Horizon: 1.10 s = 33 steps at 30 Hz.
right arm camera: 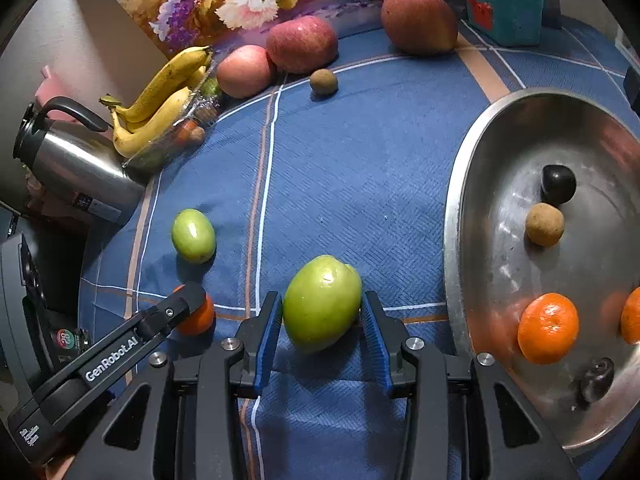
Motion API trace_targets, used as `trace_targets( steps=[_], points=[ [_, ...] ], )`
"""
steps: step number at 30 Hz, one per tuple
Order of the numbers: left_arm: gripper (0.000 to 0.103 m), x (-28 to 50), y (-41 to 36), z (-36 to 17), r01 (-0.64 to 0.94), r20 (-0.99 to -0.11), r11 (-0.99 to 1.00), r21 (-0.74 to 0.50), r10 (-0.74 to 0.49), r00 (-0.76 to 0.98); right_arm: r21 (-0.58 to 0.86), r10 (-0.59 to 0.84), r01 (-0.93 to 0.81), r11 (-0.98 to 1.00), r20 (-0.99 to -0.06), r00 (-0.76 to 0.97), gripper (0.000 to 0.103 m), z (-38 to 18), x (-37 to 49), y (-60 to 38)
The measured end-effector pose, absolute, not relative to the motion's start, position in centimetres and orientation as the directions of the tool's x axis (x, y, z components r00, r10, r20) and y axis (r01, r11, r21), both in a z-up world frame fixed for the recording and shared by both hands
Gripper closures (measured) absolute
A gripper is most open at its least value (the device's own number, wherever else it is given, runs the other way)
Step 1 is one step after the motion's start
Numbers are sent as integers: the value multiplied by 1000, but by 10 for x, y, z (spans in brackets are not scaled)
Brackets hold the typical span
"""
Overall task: Organize fruits
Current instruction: 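Close the right gripper on the green mango while the left closes on the tangerine, then carry the mango with the right gripper into the plate while the left carries the tangerine, then open both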
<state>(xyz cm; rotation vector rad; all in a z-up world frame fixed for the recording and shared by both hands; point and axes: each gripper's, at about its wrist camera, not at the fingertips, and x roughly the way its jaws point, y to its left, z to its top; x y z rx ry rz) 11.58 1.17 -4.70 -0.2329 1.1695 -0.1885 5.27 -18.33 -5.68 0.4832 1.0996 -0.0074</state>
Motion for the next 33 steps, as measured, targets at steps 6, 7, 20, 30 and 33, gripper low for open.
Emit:
trace_targets(
  steps=[6, 7, 20, 30, 33],
  points=[
    [62, 113, 8, -36, 30, -881, 969, -246, -237, 409, 314, 179, 235, 920, -869, 461, 61, -44, 47, -183],
    [62, 112, 7, -34, 32, -881, 970, -242, -233, 412, 309, 175, 235, 922, -870, 460, 61, -43, 46, -184],
    [62, 117, -25, -20, 74, -885, 981, -179, -193, 423, 187, 55, 242, 952, -884, 465, 61, -17, 39, -197],
    [62, 123, -68, -1, 141, -867, 977, -162, -209, 452, 116, -23, 266, 957, -883, 469, 61, -4, 39, -214],
    [62, 122, -83, 5, 172, -859, 972, -162, -225, 460, 101, -46, 284, 954, -881, 470, 61, -1, 38, -223]
  ],
)
